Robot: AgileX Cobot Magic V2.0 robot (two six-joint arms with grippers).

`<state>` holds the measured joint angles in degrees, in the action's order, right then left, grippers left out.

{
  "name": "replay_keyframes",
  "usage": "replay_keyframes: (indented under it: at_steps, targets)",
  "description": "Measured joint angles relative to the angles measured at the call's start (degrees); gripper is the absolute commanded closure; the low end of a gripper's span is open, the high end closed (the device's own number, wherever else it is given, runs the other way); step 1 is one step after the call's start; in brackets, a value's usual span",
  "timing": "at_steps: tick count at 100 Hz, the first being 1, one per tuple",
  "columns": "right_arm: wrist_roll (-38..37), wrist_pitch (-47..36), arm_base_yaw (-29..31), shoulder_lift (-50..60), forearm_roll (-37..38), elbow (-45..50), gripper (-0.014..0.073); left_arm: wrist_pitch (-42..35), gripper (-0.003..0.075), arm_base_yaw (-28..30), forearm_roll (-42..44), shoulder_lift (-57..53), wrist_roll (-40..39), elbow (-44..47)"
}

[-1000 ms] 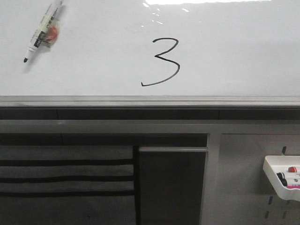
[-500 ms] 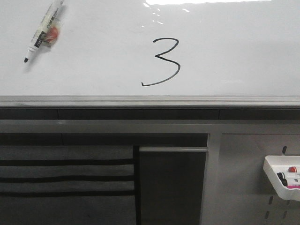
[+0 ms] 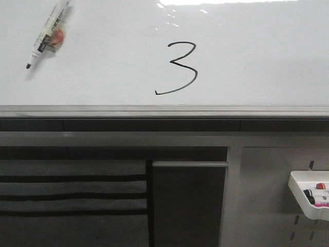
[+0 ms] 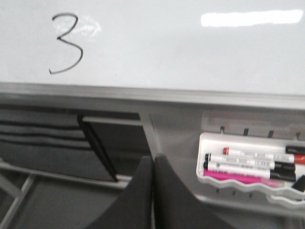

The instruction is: Write number 3 on whiteboard

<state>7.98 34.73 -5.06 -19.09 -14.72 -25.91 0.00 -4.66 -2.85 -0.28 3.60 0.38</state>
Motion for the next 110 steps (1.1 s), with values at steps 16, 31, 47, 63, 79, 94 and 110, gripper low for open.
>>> replay_keyframes:
  at_steps: [16,31,47,63,79,94,110]
  targets:
    - [0.25,-14.61,0.37,10.39,0.0,12.08,0.066,0.0,0.0738,0.0,0.0,0.0,0.0,0.0]
    - [0.47,-24.33,1.03,18.08,0.0,22.21,0.066,0.0,0.0738,0.0,0.0,0.0,0.0,0.0]
    - [0.47,-29.43,1.14,19.51,0.0,26.97,0.066,0.0,0.0738,0.0,0.0,0.0,0.0,0.0]
    - [0.47,-32.5,1.14,19.56,-0.1,26.97,0.066,0.0,0.0738,0.0,0.0,0.0,0.0,0.0]
    - [-5.5,-32.61,1.14,19.56,8.04,26.97,0.066,0.0,0.0738,0.0,0.0,0.0,0.0,0.0]
    - [-10.35,-33.16,1.14,19.56,13.45,26.97,0.066,0.0,0.0738,0.0,0.0,0.0,0.0,0.0]
    - [-11.8,-36.02,1.14,19.56,14.72,26.97,0.066,0.0,0.0738,0.0,0.0,0.0,0.0,0.0]
